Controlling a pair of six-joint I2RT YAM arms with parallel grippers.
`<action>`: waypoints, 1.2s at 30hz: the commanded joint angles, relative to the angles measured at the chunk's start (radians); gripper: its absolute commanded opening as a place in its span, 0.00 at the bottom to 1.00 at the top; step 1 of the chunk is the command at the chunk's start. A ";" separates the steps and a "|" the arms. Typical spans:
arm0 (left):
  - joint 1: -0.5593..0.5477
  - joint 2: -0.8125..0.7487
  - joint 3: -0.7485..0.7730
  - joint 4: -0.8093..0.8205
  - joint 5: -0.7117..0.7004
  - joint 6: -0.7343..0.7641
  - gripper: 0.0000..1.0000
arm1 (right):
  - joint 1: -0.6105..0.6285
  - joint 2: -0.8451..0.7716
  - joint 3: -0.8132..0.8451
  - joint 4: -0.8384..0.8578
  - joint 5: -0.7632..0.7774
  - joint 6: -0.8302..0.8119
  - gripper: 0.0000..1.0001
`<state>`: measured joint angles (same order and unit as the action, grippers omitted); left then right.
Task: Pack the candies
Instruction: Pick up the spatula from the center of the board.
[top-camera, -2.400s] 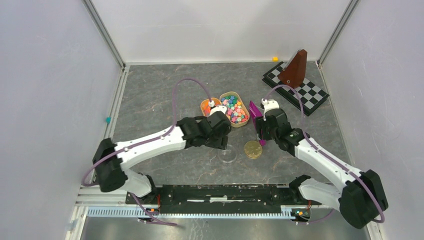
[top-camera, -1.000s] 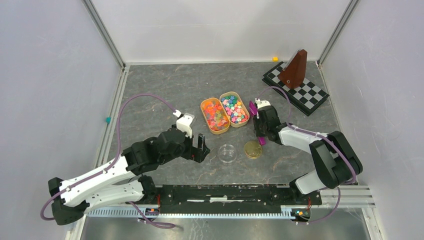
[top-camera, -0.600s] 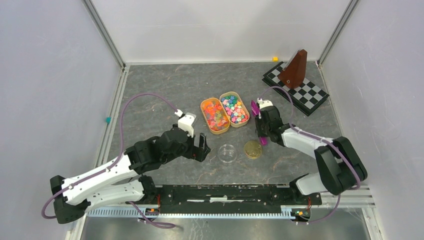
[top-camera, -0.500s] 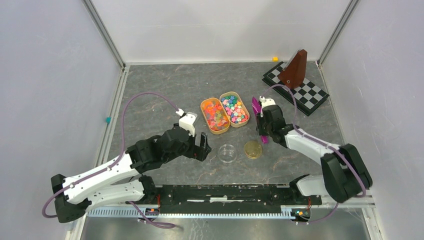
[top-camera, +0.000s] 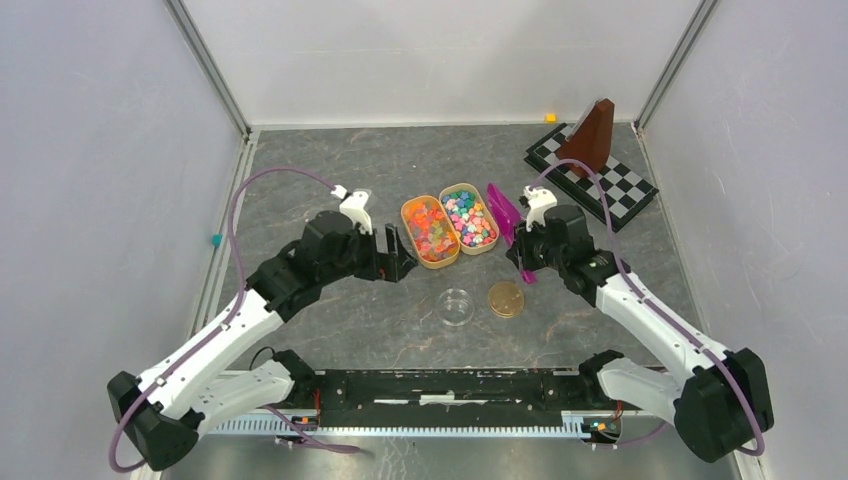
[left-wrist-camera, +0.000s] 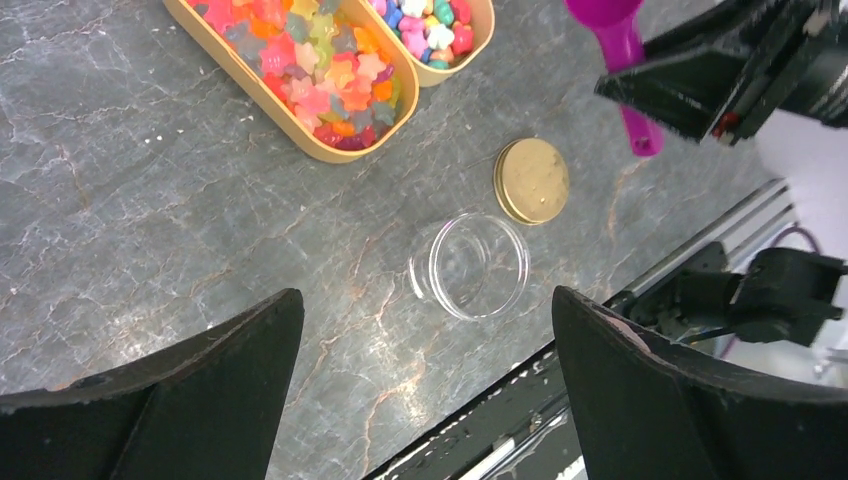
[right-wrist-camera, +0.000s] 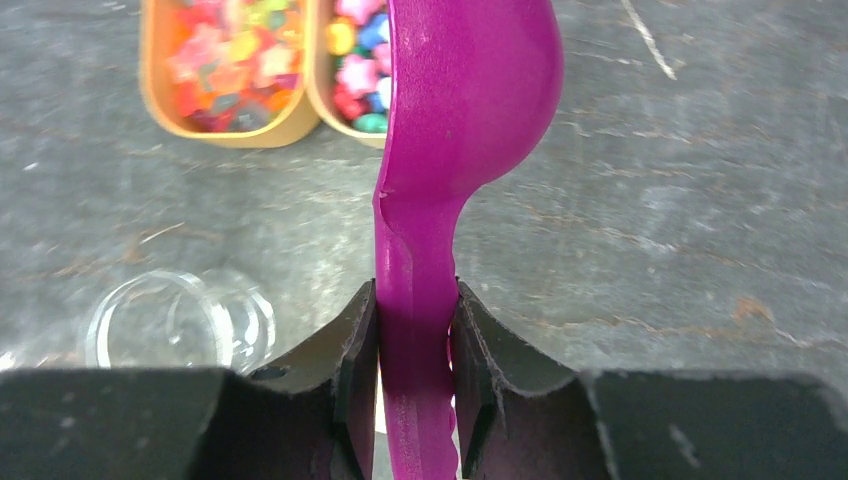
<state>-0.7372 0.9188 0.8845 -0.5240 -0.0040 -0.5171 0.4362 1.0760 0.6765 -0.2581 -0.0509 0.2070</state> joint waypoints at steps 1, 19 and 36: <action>0.136 -0.005 0.009 0.106 0.257 0.028 1.00 | -0.001 -0.037 0.095 -0.081 -0.237 -0.074 0.03; 0.202 -0.072 -0.088 0.107 0.388 0.064 1.00 | 0.191 0.065 0.253 -0.251 -0.649 -0.158 0.06; 0.202 -0.109 -0.102 0.130 0.526 0.109 0.82 | 0.223 0.060 0.241 -0.226 -0.878 -0.106 0.06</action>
<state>-0.5388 0.8280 0.7780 -0.4244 0.4461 -0.4767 0.6510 1.1492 0.8951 -0.5278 -0.8551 0.0841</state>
